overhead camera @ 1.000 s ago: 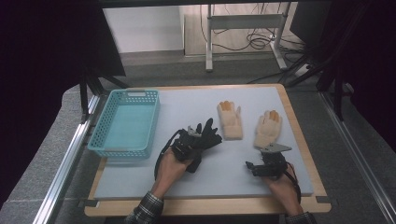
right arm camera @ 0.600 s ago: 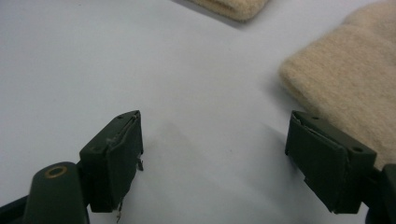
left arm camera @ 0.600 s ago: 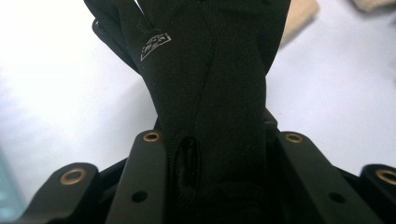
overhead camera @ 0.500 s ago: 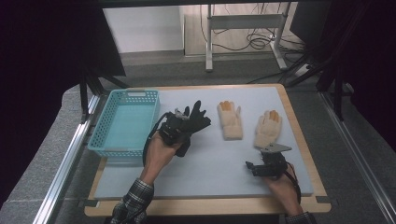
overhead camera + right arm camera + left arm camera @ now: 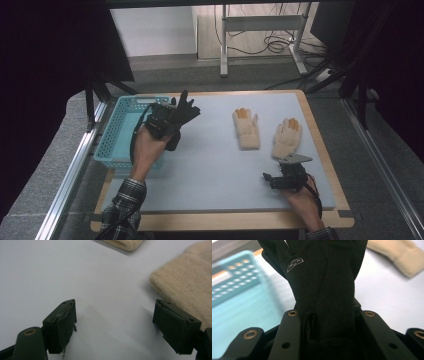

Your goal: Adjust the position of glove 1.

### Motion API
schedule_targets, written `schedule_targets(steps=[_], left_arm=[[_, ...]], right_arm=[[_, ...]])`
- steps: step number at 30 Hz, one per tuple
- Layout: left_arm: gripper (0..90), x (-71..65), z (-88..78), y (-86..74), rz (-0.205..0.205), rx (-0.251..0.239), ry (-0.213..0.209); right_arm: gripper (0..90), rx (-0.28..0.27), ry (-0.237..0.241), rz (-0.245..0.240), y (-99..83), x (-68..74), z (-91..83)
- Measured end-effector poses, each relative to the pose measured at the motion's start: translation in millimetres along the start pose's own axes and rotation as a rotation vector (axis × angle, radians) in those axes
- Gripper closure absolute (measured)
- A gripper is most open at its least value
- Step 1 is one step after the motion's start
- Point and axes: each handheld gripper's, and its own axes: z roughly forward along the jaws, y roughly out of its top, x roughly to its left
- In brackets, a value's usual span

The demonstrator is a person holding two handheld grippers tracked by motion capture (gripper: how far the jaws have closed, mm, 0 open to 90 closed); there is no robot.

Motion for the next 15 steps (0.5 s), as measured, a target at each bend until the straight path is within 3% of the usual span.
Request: schedule_targets(steps=[1,2,3,7,8,9,10,14,15], left_arm=[[67.3,0.0,0.0,0.0,0.0,0.0,0.0],[67.2,12.5,-5.1,-0.9,-0.017,0.004,0.025],[67.1,12.5,-5.1,-0.9,-0.017,0.004,0.025],[66.7,38.8,-11.6,-5.2,-0.055,0.02,0.069],[66.7,51.5,-11.1,-8.6,-0.077,0.038,0.085],[66.6,51.5,-11.1,-8.6,-0.077,0.038,0.085],[66.6,63.6,-8.5,-13.0,-0.099,0.054,0.104],[66.5,86.0,1.6,-24.2,-0.145,0.097,0.122],[66.5,86.0,1.6,-24.2,-0.145,0.097,0.122]], right_arm=[[18.5,0.0,0.0,0.0,0.0,0.0,0.0],[18.5,0.0,0.0,0.0,0.0,0.0,0.1],[18.5,0.0,0.0,0.0,0.0,0.0,0.1],[18.5,0.0,0.0,0.0,0.0,0.0,0.1],[18.5,0.0,-0.001,0.0,0.0,-0.1,0.1],[18.5,0.0,-0.001,0.0,0.0,-0.1,0.1],[18.5,0.0,0.0,0.0,0.0,0.0,0.1],[18.5,0.0,-0.001,0.0,0.0,-0.1,0.1],[18.5,0.0,-0.001,0.0,0.0,-0.1,0.1]])
